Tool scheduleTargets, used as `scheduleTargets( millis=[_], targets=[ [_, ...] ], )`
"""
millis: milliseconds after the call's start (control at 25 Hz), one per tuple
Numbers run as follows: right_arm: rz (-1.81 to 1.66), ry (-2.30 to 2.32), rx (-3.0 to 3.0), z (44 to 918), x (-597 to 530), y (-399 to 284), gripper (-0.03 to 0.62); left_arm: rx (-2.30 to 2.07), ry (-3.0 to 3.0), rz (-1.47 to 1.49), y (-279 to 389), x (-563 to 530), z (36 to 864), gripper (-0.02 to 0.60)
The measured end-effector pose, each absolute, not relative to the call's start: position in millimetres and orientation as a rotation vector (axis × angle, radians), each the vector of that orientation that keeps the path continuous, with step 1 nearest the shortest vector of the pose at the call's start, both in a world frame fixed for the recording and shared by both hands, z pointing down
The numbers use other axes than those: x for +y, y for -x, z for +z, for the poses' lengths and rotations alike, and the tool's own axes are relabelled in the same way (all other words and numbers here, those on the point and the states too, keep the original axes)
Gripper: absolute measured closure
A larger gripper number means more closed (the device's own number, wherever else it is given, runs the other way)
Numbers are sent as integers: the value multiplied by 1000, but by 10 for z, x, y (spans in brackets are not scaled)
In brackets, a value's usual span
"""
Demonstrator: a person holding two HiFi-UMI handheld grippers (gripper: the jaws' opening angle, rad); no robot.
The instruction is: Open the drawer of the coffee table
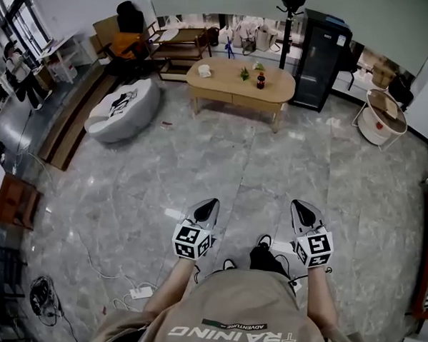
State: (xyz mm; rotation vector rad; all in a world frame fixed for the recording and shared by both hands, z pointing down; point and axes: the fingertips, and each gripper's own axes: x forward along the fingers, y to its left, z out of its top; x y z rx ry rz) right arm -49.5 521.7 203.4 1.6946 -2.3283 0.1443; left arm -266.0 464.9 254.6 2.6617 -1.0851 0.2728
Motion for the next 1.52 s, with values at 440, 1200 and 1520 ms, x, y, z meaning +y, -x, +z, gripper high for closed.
scheduleTargets(
  millis=[440,1200,1520],
  targets=[
    [129,-1633,-2419,2115,4212,16,595,-1166,-2596,267,2114,3873,2455,589],
    [176,-1677,-2425,2359,3132,-1168,595,-1194,-2599,281,1042,2768,2370,589],
    [244,-1656,-2384,2653,2766,-928,595,-1077,-2605,344,1003,2276,2719,589]
  ],
)
